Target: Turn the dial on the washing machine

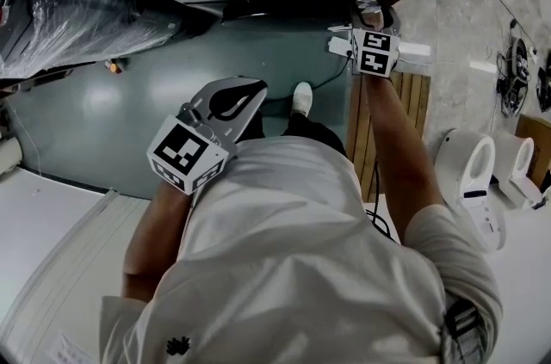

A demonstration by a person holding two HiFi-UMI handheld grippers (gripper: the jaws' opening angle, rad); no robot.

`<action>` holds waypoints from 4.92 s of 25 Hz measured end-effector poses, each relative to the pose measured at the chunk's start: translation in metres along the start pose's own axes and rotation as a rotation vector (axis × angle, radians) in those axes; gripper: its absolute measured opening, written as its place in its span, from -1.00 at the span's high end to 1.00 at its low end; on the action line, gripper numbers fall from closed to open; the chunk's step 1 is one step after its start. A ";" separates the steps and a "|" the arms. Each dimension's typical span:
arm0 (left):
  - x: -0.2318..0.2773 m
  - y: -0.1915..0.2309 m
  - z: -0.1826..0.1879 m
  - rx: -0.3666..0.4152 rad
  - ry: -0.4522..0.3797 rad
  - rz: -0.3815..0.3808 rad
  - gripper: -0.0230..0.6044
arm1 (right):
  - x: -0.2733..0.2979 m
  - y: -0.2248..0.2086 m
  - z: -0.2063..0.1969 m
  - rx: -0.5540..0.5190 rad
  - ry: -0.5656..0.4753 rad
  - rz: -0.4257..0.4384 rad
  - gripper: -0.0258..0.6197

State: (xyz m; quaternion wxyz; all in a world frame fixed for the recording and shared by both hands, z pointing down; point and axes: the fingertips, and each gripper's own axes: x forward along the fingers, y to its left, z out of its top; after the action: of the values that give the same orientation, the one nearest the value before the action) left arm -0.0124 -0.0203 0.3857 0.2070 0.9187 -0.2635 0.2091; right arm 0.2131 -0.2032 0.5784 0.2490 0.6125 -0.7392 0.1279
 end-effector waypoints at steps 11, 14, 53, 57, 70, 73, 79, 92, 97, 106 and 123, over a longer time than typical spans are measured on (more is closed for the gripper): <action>0.001 -0.002 0.002 -0.004 0.001 -0.009 0.74 | 0.006 0.005 -0.007 -0.280 0.036 -0.058 0.10; -0.001 -0.001 0.002 -0.008 -0.001 -0.004 0.74 | 0.007 0.006 -0.005 -0.235 0.030 -0.077 0.10; -0.004 0.003 -0.002 -0.013 -0.009 -0.009 0.74 | 0.005 0.011 -0.010 -0.324 0.067 -0.092 0.09; -0.007 0.004 -0.004 -0.016 -0.005 -0.004 0.74 | 0.009 0.008 -0.008 -0.310 0.078 -0.111 0.10; -0.013 0.007 -0.007 -0.026 -0.012 0.009 0.74 | 0.007 0.001 -0.003 0.023 0.051 -0.065 0.10; -0.011 0.005 -0.006 -0.019 -0.011 0.005 0.74 | 0.004 -0.002 0.002 0.102 0.029 -0.045 0.10; -0.011 0.005 -0.005 -0.021 -0.012 0.009 0.74 | 0.005 -0.001 0.001 0.091 0.017 -0.025 0.10; -0.008 0.004 -0.003 -0.013 -0.015 0.000 0.74 | 0.006 0.008 -0.006 -0.221 0.030 -0.054 0.00; -0.006 0.004 -0.004 -0.015 -0.010 -0.001 0.74 | 0.008 0.012 -0.005 -0.293 0.040 -0.079 0.00; -0.009 0.007 -0.004 -0.022 -0.005 0.008 0.74 | 0.008 0.006 -0.001 -0.269 0.044 -0.121 0.08; -0.015 0.006 -0.005 -0.015 -0.011 0.016 0.74 | 0.004 -0.003 0.003 0.162 0.013 -0.066 0.08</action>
State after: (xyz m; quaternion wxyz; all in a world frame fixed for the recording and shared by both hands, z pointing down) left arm -0.0294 -0.0167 0.3840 0.2108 0.9160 -0.2736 0.2039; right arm 0.2152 -0.2088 0.5774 0.2076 0.6539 -0.7041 0.1830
